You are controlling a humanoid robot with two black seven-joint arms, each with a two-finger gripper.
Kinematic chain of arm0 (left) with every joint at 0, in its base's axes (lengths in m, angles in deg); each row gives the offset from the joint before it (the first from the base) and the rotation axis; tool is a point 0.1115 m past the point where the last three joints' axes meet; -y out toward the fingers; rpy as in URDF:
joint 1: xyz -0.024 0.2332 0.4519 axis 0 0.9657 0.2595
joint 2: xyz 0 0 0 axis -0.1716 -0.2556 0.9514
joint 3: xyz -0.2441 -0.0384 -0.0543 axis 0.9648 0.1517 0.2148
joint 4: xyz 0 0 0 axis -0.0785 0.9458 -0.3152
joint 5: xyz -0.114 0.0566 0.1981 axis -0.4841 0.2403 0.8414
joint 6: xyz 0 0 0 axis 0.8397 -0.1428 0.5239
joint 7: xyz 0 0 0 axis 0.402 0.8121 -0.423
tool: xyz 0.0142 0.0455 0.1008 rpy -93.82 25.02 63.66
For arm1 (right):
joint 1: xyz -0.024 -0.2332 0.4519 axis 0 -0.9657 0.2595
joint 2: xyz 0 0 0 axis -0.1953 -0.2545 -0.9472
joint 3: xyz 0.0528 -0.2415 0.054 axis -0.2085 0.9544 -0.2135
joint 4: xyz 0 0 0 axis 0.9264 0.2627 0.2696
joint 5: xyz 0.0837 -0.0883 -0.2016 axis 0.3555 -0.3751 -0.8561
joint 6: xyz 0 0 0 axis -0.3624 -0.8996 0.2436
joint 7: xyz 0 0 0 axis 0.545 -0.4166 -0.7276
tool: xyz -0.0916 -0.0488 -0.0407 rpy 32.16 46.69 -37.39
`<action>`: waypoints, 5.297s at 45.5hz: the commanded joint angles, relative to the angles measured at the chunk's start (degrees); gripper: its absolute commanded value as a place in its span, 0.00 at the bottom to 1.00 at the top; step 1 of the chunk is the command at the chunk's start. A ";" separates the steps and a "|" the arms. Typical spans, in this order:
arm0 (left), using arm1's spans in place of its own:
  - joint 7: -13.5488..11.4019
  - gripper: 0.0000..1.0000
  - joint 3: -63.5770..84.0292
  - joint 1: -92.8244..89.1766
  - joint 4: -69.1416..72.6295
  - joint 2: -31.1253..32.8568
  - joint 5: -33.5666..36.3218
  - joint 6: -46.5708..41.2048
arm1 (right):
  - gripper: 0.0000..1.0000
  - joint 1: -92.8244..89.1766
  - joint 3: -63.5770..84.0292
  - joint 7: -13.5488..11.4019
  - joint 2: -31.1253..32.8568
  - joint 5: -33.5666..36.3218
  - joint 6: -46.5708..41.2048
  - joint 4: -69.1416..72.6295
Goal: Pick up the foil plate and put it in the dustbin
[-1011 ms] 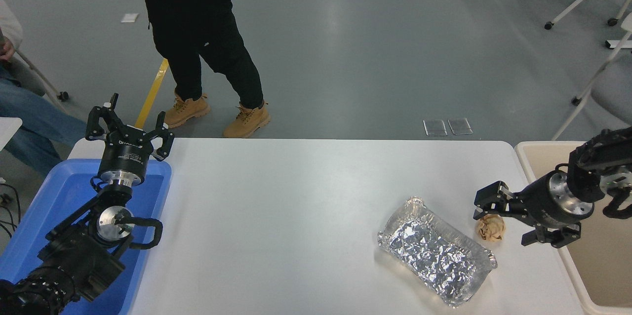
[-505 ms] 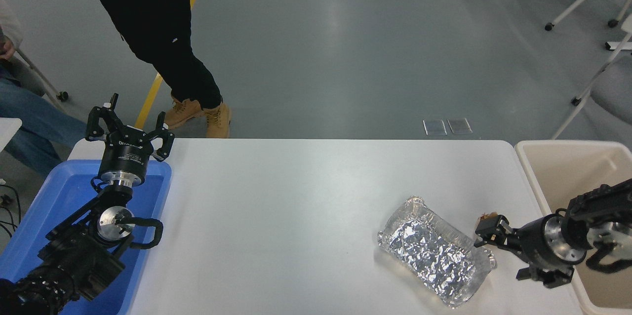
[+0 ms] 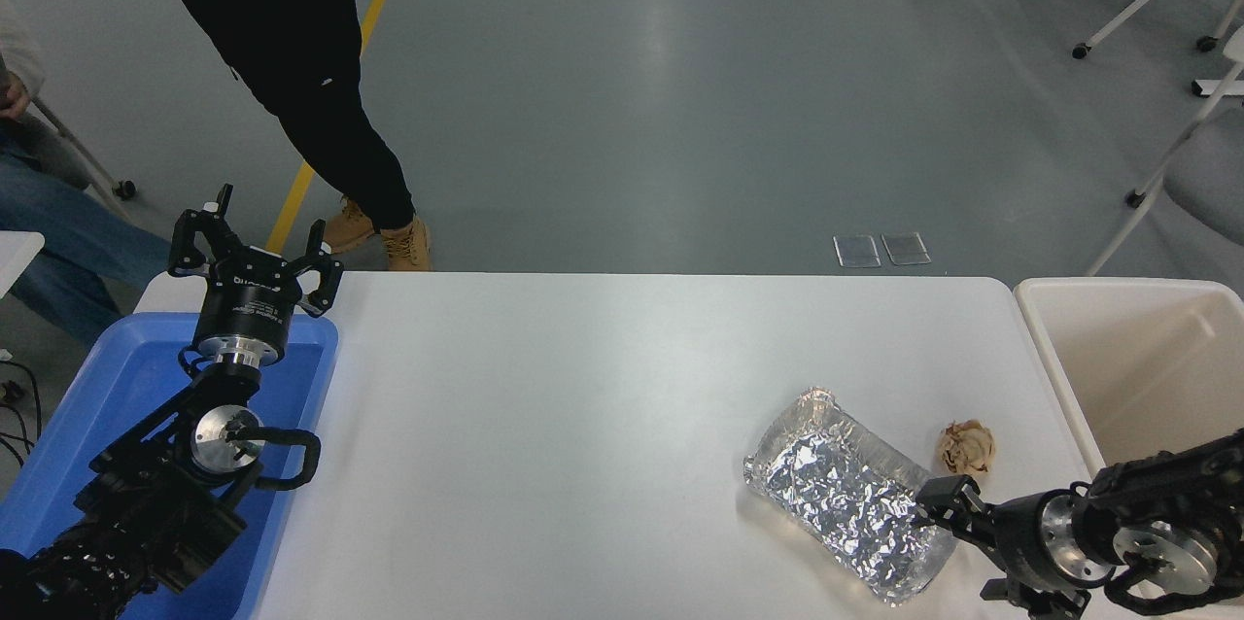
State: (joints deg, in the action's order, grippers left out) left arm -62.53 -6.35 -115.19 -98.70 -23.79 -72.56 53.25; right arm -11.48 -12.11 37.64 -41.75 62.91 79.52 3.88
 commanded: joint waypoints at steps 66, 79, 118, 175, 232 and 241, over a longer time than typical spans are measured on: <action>0.00 0.99 0.00 0.00 -0.03 0.00 -0.01 0.00 | 0.00 22.91 6.28 0.45 -0.91 -5.53 -2.53 3.97; 0.00 0.99 0.00 0.00 -0.03 0.00 -0.01 0.00 | 0.00 37.76 9.26 0.54 0.05 -4.74 -9.47 3.88; 0.00 0.99 0.00 0.00 -0.03 0.00 -0.01 0.00 | 0.00 49.47 11.81 0.45 7.97 -4.56 -18.97 -7.01; 0.00 0.99 0.00 0.00 0.05 0.00 -0.01 0.00 | 0.00 -9.16 9.71 -0.25 6.21 24.97 -10.01 -52.46; 0.00 0.99 0.00 0.00 -0.03 0.00 -0.01 0.00 | 1.00 0.58 1.27 -0.96 4.54 14.44 -7.19 -56.85; 0.00 0.99 0.09 0.00 -0.03 0.00 -0.01 0.00 | 1.00 13.15 1.44 -0.96 -1.07 4.50 -10.08 -56.33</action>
State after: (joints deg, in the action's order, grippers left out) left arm -62.52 -6.26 -115.19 -98.72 -23.80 -72.56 53.25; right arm -12.37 -10.78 36.63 -38.10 77.13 72.28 -53.04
